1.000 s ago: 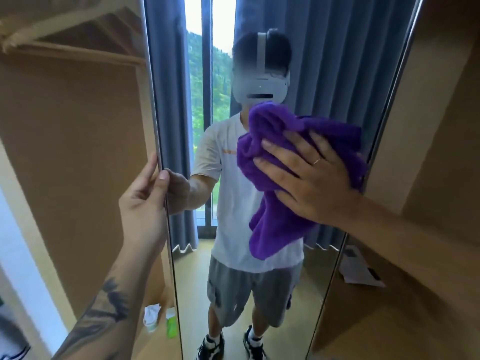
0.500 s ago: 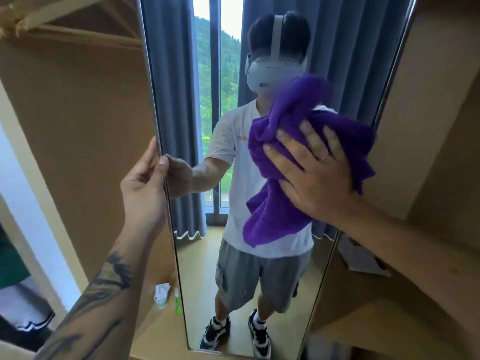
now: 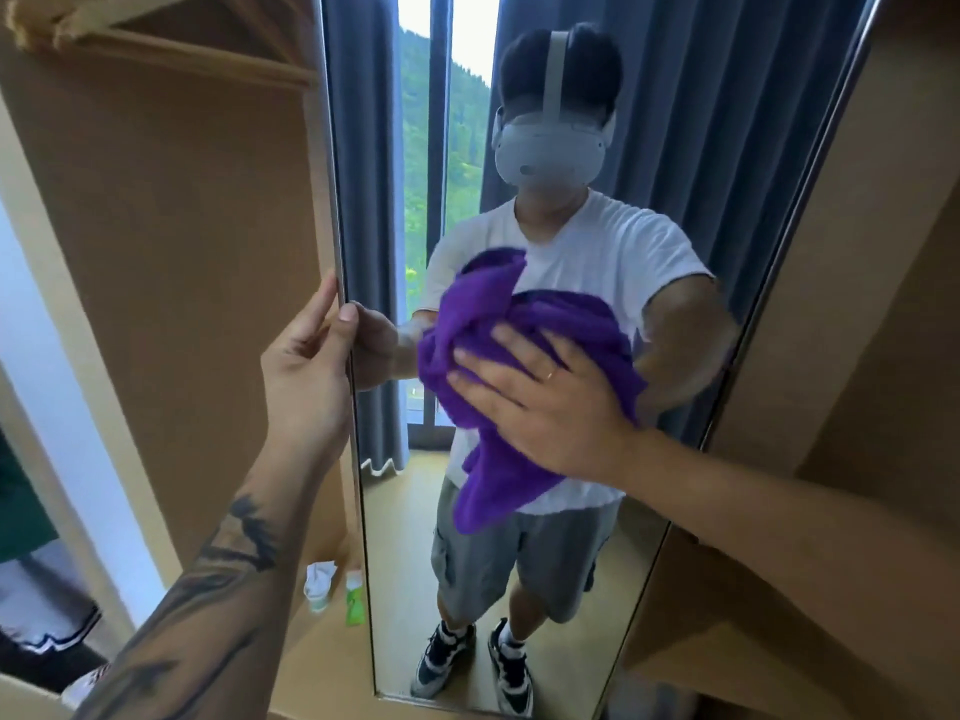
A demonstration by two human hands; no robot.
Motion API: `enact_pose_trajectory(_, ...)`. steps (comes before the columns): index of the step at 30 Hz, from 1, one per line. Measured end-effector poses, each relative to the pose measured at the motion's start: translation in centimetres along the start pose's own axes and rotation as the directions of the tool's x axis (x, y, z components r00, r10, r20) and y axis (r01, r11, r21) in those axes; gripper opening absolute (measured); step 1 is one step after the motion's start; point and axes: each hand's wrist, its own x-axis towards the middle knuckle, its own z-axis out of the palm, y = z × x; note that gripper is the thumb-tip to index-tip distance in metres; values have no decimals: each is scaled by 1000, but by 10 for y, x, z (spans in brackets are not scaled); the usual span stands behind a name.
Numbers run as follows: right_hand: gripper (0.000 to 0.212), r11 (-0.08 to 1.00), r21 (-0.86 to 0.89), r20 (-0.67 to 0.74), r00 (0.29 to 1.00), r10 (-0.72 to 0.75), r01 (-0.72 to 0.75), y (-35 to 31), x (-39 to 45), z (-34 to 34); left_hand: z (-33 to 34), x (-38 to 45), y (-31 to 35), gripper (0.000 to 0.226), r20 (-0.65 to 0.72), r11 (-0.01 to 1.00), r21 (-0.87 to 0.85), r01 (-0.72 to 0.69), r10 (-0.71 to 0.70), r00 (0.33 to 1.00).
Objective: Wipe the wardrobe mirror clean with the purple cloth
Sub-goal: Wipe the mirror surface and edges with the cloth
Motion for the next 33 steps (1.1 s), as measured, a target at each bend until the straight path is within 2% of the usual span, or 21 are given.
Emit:
enact_pose_trajectory(1,47,993,20,72,990,-119,117,-13,-11,5,-1,0,0,42,25,1000,-11,12,-12,1000)
enact_pose_trajectory(3,47,945,85,195,925,-326,315,-9,-15,10,-3,1,0,41,45,1000,-17,16,-15,999)
enact_pose_trajectory(5,46,915,118,156,902,-402,387,13,12,6,-1,1,3,35,53,999,-31,10,-8,999)
enact_pose_trajectory(7,44,952,60,71,950,-303,299,39,50,-1,-1,4,3,40,66,998,-52,26,-22,998)
enact_pose_trajectory(9,44,994,-20,-40,994,-106,105,49,80,-8,-1,4,5,43,59,997,-63,39,-35,998)
enact_pose_trajectory(11,44,996,-40,-110,991,76,-81,31,83,-4,-3,2,5,41,81,994,-77,79,-72,994)
enact_pose_trajectory(13,45,993,-10,-76,990,118,-119,-15,56,10,-9,3,7,37,110,984,-126,124,-111,988)
enact_pose_trajectory(14,45,999,7,-13,999,49,-49,-39,37,18,-12,6,8,35,112,977,-149,153,-137,984)
enact_pose_trajectory(15,46,996,33,84,993,-80,78,-57,16,24,-13,7,9,34,122,970,-166,179,-160,980)
enact_pose_trajectory(16,45,974,76,173,959,-226,215,-67,2,27,-13,7,11,33,134,963,-180,202,-180,975)
enact_pose_trajectory(17,39,942,120,207,920,-332,313,-65,-1,27,-13,7,13,32,150,956,-190,224,-197,969)
enact_pose_trajectory(19,23,911,151,155,901,-405,383,-46,22,20,-14,8,18,31,170,944,-206,257,-224,960)
enact_pose_trajectory(21,24,935,110,73,936,-345,336,-17,61,11,-16,8,19,30,166,936,-234,261,-226,960)
enact_pose_trajectory(23,30,987,59,-13,989,-151,151,1,89,7,-17,8,16,30,166,940,-235,248,-213,963)
enact_pose_trajectory(25,39,996,24,-73,994,87,-85,-19,91,11,-20,8,12,40,181,941,-233,247,-208,961)
enact_pose_trajectory(26,42,990,17,-74,987,140,-139,-40,82,16,-22,9,11,43,193,933,-243,264,-221,956)
enact_pose_trajectory(27,43,994,7,-53,992,112,-112,-62,67,21,-24,9,9,43,204,922,-258,288,-240,949)
enact_pose_trajectory(30,46,980,-2,123,973,-198,199,-80,36,24,-25,10,16,35,208,917,-248,313,-265,942)
enact_pose_trajectory(32,43,952,7,130,944,-304,306,-57,50,19,-23,11,19,34,201,923,-227,311,-269,942)
enact_pose_trajectory(33,40,949,-1,101,944,-313,314,-42,62,17,-23,12,20,33,205,920,-231,317,-273,940)
